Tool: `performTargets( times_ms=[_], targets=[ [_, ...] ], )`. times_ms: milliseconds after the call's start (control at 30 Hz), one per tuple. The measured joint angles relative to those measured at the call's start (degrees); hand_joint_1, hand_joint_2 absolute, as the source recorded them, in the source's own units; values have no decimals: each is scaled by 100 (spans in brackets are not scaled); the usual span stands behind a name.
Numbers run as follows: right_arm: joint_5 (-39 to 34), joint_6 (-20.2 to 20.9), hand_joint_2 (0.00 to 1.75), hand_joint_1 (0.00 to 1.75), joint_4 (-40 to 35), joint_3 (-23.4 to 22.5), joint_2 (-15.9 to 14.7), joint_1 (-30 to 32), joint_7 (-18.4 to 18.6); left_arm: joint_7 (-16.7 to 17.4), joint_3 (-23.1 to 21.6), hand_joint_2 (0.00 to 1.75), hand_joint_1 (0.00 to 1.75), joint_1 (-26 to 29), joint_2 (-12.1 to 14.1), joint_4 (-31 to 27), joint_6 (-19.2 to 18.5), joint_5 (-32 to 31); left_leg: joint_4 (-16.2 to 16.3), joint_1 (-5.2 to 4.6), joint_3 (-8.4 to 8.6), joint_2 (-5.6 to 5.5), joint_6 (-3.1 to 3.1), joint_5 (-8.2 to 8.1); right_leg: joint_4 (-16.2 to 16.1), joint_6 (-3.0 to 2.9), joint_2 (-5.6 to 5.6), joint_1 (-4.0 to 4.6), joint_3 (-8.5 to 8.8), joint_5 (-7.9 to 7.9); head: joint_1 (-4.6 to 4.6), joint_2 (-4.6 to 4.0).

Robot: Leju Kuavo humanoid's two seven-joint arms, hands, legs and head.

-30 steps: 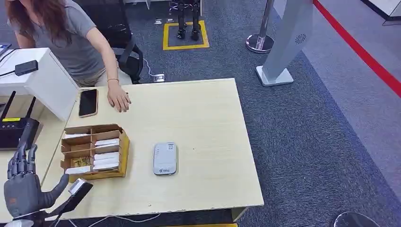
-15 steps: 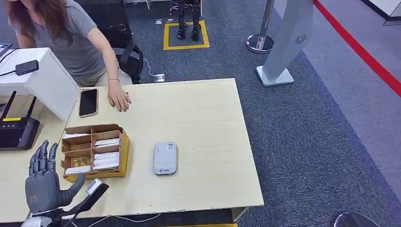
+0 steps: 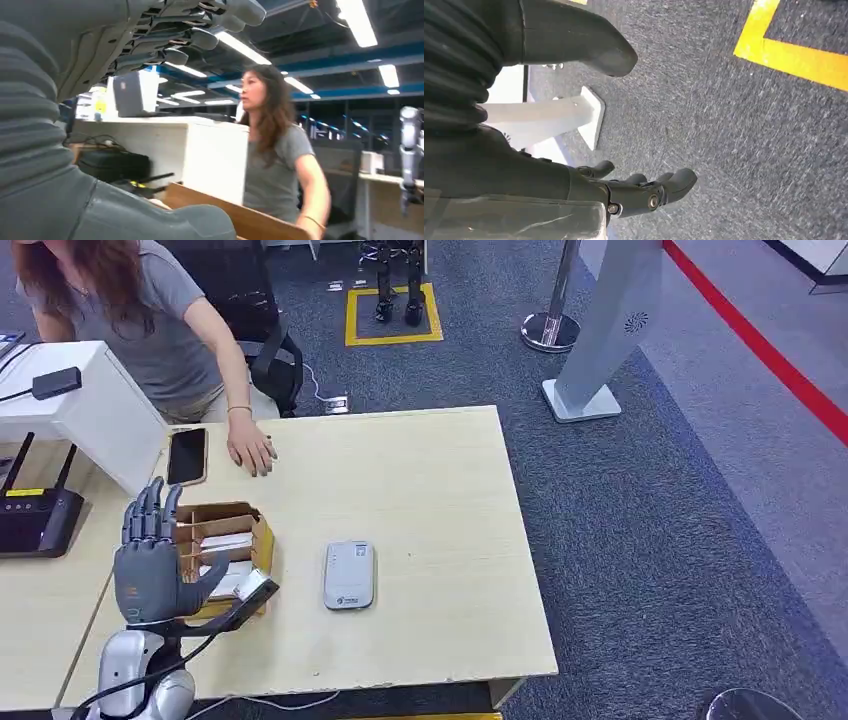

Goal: Pass the card to the sensor for recognition and then transmit it.

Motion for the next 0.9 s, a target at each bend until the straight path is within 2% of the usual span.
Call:
performTargets(
  times_ms=[333,500,900],
  targets=[
    [125,-92,175,0,-33,-138,-142,-1,-50,278,-523,175,0,-218,-22,151,-468,-99,0,0,-3,1,0,-1,0,0,2,0,-1,0,0,0],
    [151,-92,175,0,-37,-201,-162,0,-53,343,-608,175,0,-200,57,123,-529,-182,-1,1,-2,1,0,0,1,0,2,0,-1,0,0,0],
    [280,-59,175,0,-37,-240,-162,5,0,531,-617,175,0,285,542,-562,-499,-488,-4,1,-4,2,0,0,2,-1,3,0,-3,-1,2,0]
  ],
)
